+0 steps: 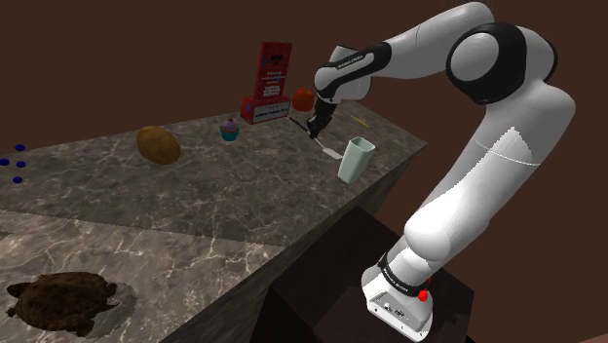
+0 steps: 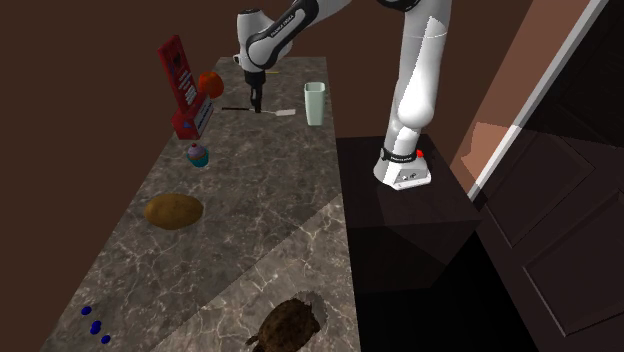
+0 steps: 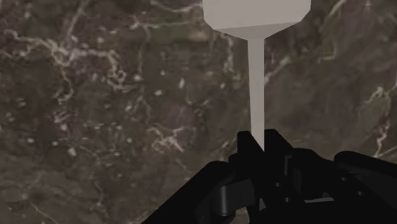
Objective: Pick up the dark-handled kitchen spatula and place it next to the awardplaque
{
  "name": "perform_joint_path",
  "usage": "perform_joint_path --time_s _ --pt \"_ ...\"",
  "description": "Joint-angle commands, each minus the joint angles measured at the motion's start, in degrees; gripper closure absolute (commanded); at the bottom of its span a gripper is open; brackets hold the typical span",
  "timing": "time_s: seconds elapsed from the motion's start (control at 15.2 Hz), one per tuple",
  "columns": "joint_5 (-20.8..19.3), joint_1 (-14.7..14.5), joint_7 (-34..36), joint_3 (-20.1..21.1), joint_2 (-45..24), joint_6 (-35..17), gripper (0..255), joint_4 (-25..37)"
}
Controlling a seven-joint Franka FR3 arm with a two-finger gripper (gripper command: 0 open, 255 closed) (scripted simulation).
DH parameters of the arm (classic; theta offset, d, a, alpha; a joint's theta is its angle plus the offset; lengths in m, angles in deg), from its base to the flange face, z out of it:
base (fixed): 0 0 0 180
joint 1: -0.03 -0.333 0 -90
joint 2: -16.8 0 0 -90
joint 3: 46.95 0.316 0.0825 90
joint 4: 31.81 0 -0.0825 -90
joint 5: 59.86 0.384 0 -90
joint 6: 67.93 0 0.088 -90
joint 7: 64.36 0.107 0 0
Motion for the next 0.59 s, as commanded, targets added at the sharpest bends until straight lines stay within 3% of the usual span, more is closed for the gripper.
perform_joint_path --time_s 0.0,0.13,0.2,0.53 --pt "0.0 0.0 0.0 0.0 0.0 0.0 255 0.0" --pt "0.0 0.0 0.0 0.0 0.0 0.0 255 0.0" --pt "0.0 0.0 0.0 0.0 0.0 0.0 0 0.0" --pt "0.0 0.0 0.0 0.0 0.0 0.0 0 0.0"
